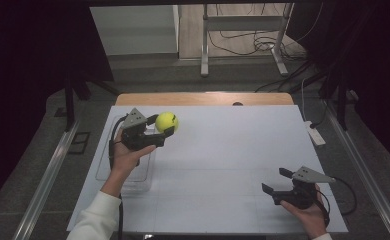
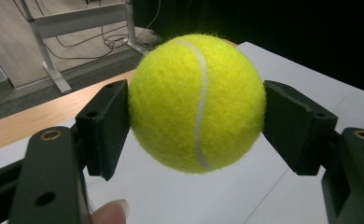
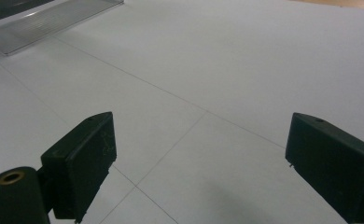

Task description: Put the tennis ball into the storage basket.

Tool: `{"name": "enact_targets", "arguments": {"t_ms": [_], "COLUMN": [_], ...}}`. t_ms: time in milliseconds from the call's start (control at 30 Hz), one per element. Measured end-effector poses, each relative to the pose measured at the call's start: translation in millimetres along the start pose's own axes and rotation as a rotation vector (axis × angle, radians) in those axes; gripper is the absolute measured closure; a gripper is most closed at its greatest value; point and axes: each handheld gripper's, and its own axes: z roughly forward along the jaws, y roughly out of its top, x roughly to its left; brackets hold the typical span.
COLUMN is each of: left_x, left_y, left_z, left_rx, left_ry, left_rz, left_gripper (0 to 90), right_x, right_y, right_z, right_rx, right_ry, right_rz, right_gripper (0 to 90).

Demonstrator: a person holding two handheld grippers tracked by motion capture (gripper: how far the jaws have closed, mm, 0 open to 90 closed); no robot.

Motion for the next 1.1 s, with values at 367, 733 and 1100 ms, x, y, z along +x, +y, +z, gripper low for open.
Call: {"name": "enact_targets", "arguments": {"t_ms": [367,733,1100], "left_x": [8.4,19.6,35.7], "left_y": [-2.4,-5.6,-7.5], "left_z": [-4.7,-11.0,-17.0], "left_rx": [0.004,0.011,0.027], "left_ry": [0.032,0.064,0.117], "left_rz": [-0.012,-0.029,-0.050], "left_gripper": [27.7,27.7,27.7], "right_x": [0.3,1.3,1.2], "right_y": [0.1,0.5,0.5], "right_z": [0.6,1.8,2.1], "right_rx": [0.001,0.004,0.005], "right_ry": [0.000,-0.001,0.000], "right_rz": [0.000,-0.005,-0.006], "right_gripper": [8.9,8.9,8.9]}}
